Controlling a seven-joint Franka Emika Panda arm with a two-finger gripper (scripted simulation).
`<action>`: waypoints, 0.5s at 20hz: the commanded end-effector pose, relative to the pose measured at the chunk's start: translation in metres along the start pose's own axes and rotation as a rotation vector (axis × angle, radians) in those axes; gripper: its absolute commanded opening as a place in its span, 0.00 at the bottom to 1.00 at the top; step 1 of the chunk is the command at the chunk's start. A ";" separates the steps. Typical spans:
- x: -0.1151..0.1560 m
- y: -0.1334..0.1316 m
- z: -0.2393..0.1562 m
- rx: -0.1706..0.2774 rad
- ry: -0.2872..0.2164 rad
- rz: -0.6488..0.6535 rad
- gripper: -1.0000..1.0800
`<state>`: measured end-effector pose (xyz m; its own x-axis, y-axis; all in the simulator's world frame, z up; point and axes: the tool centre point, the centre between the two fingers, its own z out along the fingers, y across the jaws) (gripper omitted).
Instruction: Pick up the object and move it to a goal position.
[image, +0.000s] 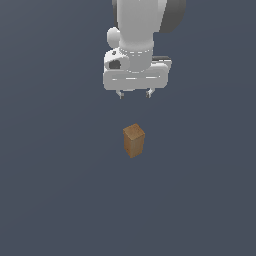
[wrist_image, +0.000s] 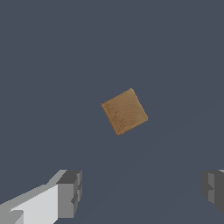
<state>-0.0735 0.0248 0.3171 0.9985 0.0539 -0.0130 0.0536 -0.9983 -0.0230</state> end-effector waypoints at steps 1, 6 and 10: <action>0.000 0.000 0.000 0.000 0.000 0.000 0.96; 0.004 0.013 -0.004 -0.009 0.007 0.024 0.96; 0.007 0.025 -0.007 -0.018 0.014 0.048 0.96</action>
<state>-0.0661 0.0036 0.3223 0.9999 0.0132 -0.0016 0.0132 -0.9999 -0.0077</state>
